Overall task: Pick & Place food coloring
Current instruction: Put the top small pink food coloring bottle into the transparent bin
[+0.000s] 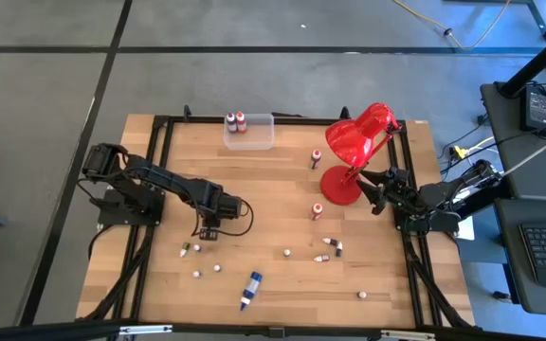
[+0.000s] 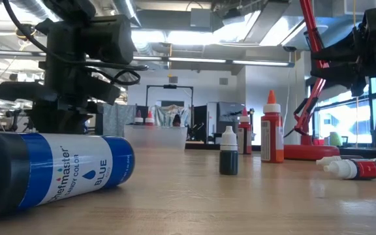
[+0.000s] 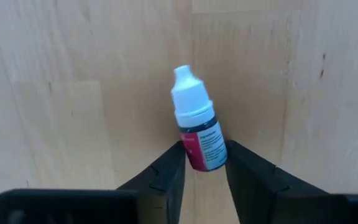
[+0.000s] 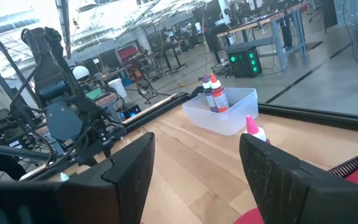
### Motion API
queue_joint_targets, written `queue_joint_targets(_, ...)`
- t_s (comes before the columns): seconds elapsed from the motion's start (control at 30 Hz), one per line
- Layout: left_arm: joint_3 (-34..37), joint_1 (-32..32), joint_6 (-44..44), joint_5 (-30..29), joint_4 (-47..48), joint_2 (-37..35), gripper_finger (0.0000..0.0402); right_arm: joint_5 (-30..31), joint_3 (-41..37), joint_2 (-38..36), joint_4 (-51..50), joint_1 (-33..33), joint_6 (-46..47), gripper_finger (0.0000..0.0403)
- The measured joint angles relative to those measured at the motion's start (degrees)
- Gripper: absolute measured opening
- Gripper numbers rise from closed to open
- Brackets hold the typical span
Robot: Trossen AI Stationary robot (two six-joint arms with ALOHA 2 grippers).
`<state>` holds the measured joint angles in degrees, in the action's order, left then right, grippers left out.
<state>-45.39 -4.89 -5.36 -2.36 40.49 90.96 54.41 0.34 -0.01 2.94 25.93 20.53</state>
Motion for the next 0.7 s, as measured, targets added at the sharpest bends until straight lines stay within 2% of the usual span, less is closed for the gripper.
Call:
queue_joint_targets(0.13,0.0,0.02,-0.03,0.19,0.0,0.0,0.0083,0.0,-0.02,0.0,0.0,0.0,0.0,0.0237)
queue_joint_targets(0.33,-0.31,0.05,-3.03,0.32,0.48,0.0,0.0079,0.0,-0.02,0.0,-0.02,0.0,-0.02,0.0237)
queue_joint_targets(0.47,-3.82,0.39,-4.55,-1.6,3.0,-0.74,0.0077,0.0,-0.02,0.0,0.0,0.0,-0.02,0.0237)
queue_joint_targets(0.57,-7.55,1.32,-4.87,-4.33,5.26,-1.68,0.0075,0.0,0.0,0.0,-0.02,0.0,-0.02,0.0237)
queue_joint_targets(0.7,-13.38,4.69,-4.6,-11.66,7.13,-2.39,0.0077,0.0,-0.02,0.0,0.0,0.0,-0.02,0.0237)
